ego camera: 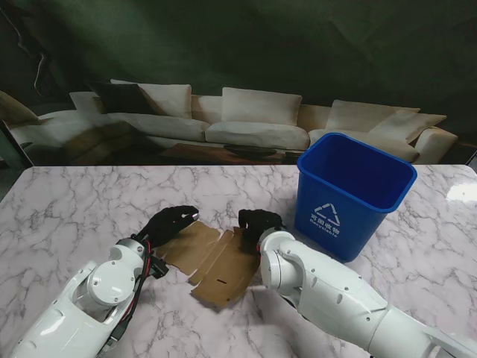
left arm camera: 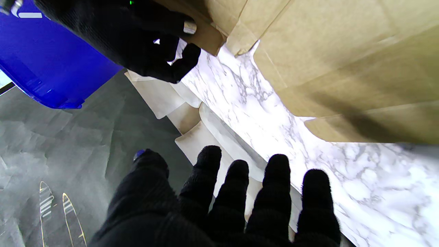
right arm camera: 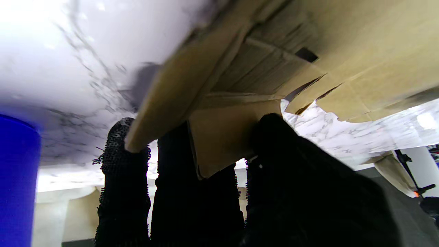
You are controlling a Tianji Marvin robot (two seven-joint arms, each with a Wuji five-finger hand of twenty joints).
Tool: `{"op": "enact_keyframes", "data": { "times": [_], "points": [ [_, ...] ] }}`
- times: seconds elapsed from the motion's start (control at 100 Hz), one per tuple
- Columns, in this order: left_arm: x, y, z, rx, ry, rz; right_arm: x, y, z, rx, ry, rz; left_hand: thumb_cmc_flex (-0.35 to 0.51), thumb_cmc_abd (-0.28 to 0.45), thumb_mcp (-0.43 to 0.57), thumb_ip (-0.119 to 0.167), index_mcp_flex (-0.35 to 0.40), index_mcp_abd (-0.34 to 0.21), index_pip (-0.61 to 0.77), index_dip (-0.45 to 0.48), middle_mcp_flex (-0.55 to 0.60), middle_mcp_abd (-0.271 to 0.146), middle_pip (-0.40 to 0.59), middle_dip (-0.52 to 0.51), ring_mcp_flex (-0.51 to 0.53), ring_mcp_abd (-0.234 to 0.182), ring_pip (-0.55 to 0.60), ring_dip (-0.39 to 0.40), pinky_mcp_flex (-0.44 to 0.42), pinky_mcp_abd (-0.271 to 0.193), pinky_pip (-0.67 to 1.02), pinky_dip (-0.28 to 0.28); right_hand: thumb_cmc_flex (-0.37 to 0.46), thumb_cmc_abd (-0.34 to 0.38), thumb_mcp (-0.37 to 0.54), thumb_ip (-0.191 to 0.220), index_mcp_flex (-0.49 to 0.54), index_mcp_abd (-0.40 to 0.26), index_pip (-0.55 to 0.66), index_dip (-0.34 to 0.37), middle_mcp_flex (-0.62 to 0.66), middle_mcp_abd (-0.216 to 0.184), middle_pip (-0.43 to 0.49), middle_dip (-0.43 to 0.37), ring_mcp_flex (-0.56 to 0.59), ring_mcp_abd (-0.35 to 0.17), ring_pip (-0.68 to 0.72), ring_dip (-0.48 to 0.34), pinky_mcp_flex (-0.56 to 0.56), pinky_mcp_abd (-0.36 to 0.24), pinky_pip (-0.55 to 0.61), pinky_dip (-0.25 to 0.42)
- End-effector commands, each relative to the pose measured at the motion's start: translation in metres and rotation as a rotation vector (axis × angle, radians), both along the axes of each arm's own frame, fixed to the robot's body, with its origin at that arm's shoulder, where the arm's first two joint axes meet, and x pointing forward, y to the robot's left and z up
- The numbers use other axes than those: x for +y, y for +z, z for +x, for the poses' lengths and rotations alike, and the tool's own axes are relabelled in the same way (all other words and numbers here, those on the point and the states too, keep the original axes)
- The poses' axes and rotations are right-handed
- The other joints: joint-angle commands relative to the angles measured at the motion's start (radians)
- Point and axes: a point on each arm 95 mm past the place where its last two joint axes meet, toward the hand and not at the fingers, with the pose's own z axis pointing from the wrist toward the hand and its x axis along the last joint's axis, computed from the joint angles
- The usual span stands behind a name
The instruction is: Fold the flattened cardboard along its creases and drop it into the bin
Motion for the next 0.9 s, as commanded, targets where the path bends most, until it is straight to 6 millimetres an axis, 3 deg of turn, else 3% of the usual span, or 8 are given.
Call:
{"op": "enact_keyframes", "data": {
  "times": [0.0, 0.11, 0.18, 0.22, 0.25, 0.36, 0.57, 0.89],
  "points": [
    [-0.003, 0.000, -0.001, 0.006, -0.012, -0.005, 0.000, -0.011, -0.012, 0.026, -0.010, -0.006, -0.019, 0.047, -0.006, 0.027, 0.010, -0.019, 0.001, 0.000, 0.026, -0.005, 0.009, 0.012, 0.009, -0.004, -0.003, 0.000, -0.006, 0.017, -0.011, 0.009, 0.064, 0.061, -0.023, 0.020, -0.033, 0.026, -0.011, -0.028, 0.007, -0.014, 0.072, 0.022, 0.011, 0.022, 0.016, -0.009, -0.019, 0.029, 0.029, -0.009],
    [-0.002, 0.000, -0.001, 0.007, -0.012, -0.005, 0.000, -0.017, -0.023, 0.036, -0.042, -0.006, -0.020, 0.046, -0.007, 0.026, 0.010, -0.019, 0.001, 0.000, 0.027, -0.005, 0.009, 0.012, 0.010, -0.004, -0.003, 0.000, -0.006, 0.016, -0.011, 0.009, 0.047, 0.125, -0.097, 0.027, -0.105, 0.080, -0.053, -0.079, -0.071, 0.010, 0.006, 0.004, -0.078, 0.057, -0.069, -0.037, -0.088, 0.028, -0.013, -0.020],
    [-0.002, 0.000, -0.001, 0.008, -0.012, -0.003, 0.000, -0.019, -0.029, 0.048, -0.056, 0.005, -0.018, 0.047, -0.005, 0.027, 0.010, -0.019, 0.001, 0.000, 0.027, -0.005, 0.009, 0.012, 0.009, -0.004, -0.003, 0.000, -0.006, 0.017, -0.011, 0.009, -0.004, 0.166, -0.146, 0.046, -0.106, 0.124, -0.165, -0.124, -0.119, 0.038, -0.071, -0.007, -0.132, 0.087, -0.141, -0.058, -0.120, 0.038, -0.042, -0.026],
    [-0.002, 0.000, -0.001, 0.008, -0.013, 0.000, 0.000, -0.020, -0.032, 0.056, -0.062, 0.015, -0.017, 0.047, -0.005, 0.027, 0.010, -0.018, 0.001, 0.000, 0.026, -0.004, 0.009, 0.012, 0.009, -0.003, -0.003, 0.000, -0.005, 0.017, -0.011, 0.009, -0.063, 0.188, -0.175, 0.080, -0.095, 0.142, -0.277, -0.095, -0.161, 0.048, -0.141, -0.023, -0.171, 0.104, -0.199, -0.071, -0.139, 0.044, -0.064, -0.032],
    [-0.002, 0.000, -0.001, 0.008, -0.013, 0.003, 0.000, -0.021, -0.034, 0.060, -0.066, 0.023, -0.018, 0.046, -0.006, 0.027, 0.010, -0.019, 0.001, 0.000, 0.027, -0.006, 0.009, 0.012, 0.010, -0.003, -0.003, 0.000, -0.006, 0.018, -0.011, 0.009, -0.111, 0.204, -0.194, 0.112, -0.092, 0.154, -0.379, -0.016, -0.197, 0.055, -0.199, -0.047, -0.204, 0.116, -0.245, -0.082, -0.160, 0.050, -0.086, -0.039],
    [-0.002, 0.000, -0.001, 0.011, -0.014, 0.005, -0.002, -0.022, -0.036, 0.059, -0.080, 0.053, -0.018, 0.047, -0.006, 0.027, 0.010, -0.019, 0.001, 0.000, 0.026, -0.005, 0.009, 0.012, 0.010, -0.004, -0.003, 0.000, -0.006, 0.018, -0.012, 0.008, -0.224, 0.205, -0.327, 0.124, -0.103, 0.171, -0.508, -0.036, -0.320, 0.090, -0.396, -0.147, -0.302, 0.120, -0.357, -0.120, -0.222, 0.062, -0.143, -0.063],
    [-0.003, 0.000, -0.001, 0.010, -0.014, 0.006, -0.009, -0.005, -0.038, -0.011, -0.077, 0.107, -0.019, 0.047, -0.006, 0.027, 0.011, -0.020, 0.001, 0.000, 0.027, -0.005, 0.009, 0.012, 0.009, -0.005, -0.003, 0.000, -0.006, 0.017, -0.012, 0.008, -0.227, 0.247, -0.445, 0.137, -0.148, 0.192, -0.578, -0.034, -0.555, 0.107, -0.504, -0.199, -0.579, 0.105, -0.517, -0.192, -0.391, 0.013, -0.212, -0.084],
    [-0.003, -0.001, 0.000, 0.010, -0.015, 0.009, -0.019, 0.039, -0.052, -0.157, 0.031, 0.205, -0.018, 0.047, -0.006, 0.027, 0.010, -0.020, 0.001, 0.000, 0.026, -0.005, 0.008, 0.012, 0.009, -0.004, -0.004, 0.000, -0.006, 0.017, -0.012, 0.008, -0.194, 0.265, -0.503, 0.148, -0.124, 0.183, -0.610, -0.017, -0.642, 0.106, -0.577, -0.241, -0.771, 0.076, -0.681, -0.303, -0.546, -0.020, -0.346, -0.128]
  ]
}}
